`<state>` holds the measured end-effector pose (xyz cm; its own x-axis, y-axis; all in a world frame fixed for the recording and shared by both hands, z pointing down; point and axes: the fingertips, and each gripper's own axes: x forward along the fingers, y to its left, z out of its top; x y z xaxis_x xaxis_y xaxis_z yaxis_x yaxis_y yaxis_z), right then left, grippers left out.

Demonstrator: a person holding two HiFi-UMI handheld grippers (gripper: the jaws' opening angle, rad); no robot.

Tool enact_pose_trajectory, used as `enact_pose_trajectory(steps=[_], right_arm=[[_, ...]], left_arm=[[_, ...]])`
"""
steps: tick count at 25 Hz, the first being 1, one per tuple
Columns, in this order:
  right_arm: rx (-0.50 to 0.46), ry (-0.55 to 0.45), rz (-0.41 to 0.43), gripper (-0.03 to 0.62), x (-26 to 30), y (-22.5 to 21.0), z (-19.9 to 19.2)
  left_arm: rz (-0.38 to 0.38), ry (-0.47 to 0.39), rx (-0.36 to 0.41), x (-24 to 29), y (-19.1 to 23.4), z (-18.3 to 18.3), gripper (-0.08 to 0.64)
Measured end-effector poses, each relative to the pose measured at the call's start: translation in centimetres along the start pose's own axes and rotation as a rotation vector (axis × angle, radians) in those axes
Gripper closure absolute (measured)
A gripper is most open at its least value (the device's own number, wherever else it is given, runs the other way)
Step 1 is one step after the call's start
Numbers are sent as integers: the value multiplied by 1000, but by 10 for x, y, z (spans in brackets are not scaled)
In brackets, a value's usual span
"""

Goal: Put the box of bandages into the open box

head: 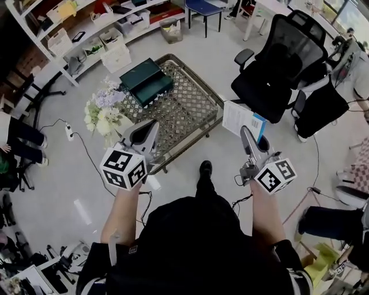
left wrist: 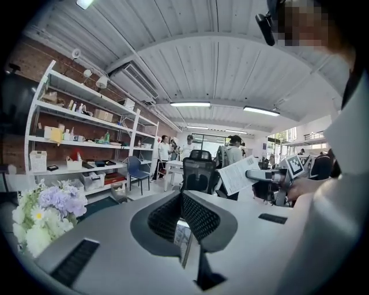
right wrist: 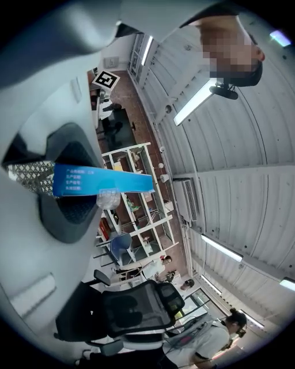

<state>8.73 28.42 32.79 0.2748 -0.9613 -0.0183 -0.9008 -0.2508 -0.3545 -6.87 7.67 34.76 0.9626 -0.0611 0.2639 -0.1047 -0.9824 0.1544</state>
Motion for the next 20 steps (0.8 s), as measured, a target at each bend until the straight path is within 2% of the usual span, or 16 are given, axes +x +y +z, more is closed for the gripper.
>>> enact_pose_trajectory(steps=[4, 11, 15, 20], right_arm=[[44, 27, 57, 506, 51, -50, 23], [88, 43, 133, 506, 106, -125, 41], [107, 67, 175, 506, 134, -143, 36], [124, 112, 227, 506, 164, -138, 20]], left_arm=[[54, 21, -30, 51, 12, 26, 546], [132, 29, -30, 116, 21, 50, 546], [170, 39, -13, 135, 28, 54, 546], [225, 42, -37, 135, 53, 50, 546]])
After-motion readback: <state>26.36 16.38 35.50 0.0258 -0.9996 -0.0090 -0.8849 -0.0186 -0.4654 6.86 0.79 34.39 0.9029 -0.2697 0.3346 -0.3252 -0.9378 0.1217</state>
